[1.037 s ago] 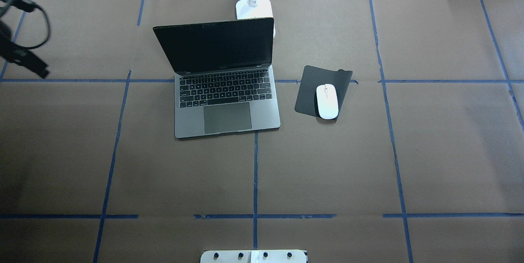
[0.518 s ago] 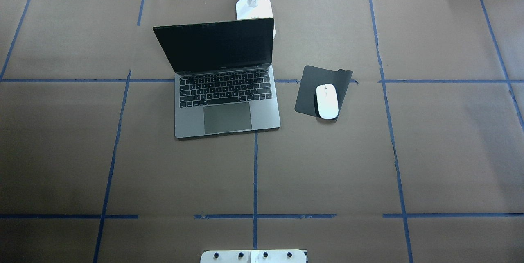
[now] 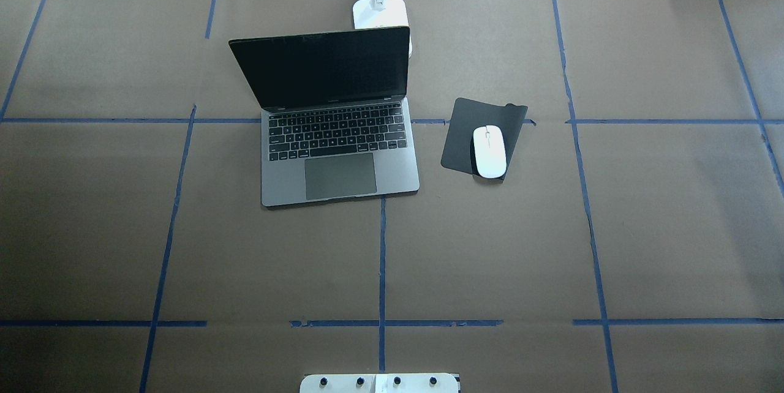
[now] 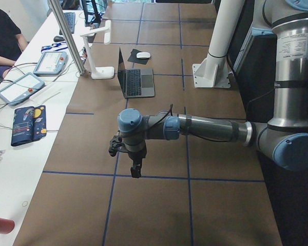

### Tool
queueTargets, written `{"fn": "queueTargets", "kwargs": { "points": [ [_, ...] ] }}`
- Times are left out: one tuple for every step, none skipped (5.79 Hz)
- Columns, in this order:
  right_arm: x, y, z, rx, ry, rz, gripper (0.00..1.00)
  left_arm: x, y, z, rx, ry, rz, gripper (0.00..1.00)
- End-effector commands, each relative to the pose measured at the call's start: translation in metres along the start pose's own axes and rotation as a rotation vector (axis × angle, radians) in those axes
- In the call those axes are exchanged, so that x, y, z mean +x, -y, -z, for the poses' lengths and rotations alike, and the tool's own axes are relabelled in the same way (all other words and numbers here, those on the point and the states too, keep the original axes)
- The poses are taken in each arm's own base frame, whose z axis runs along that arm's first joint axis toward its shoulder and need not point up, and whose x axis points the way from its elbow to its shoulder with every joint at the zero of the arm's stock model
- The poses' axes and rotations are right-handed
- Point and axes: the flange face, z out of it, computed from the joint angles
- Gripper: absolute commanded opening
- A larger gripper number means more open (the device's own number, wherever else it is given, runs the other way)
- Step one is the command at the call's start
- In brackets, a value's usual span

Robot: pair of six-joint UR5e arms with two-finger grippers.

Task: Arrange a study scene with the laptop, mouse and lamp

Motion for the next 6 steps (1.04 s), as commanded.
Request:
{"fn": "queueTargets", "kwargs": {
  "points": [
    [0.001, 0.0021, -0.0009, 0.021, -0.002, 0.021, 1.0, -0.0121, -0.0066, -0.0052, -0.009, -0.022, 0.04, 1.0],
    [0.0068, 0.0007, -0.0075, 0.02, -0.001, 0.019, 1.0, -0.0078, -0.0051, -0.0018, -0.003, -0.018, 0.025, 1.0],
    [0.0085, 0.0008, -0.0094, 0.017, 0.0, 0.014, 1.0, -0.0082, -0.0049, -0.0053, -0.011, -0.019, 0.022, 1.0],
    [0.0083, 0.0008, -0.0094, 0.017, 0.001, 0.015, 1.0, -0.0063, -0.0045, -0.0035, -0.006, -0.021, 0.018, 1.0],
    [0.0087, 0.0006, -0.0099, 0.016, 0.003, 0.013, 1.0, -0.0063, -0.0045, -0.0035, -0.006, -0.021, 0.018, 1.0],
    [0.0077, 0.0008, -0.0098, 0.018, 0.012, 0.014, 1.0, -0.0059, -0.0045, -0.0031, -0.006, -0.021, 0.018, 1.0]
  ]
}}
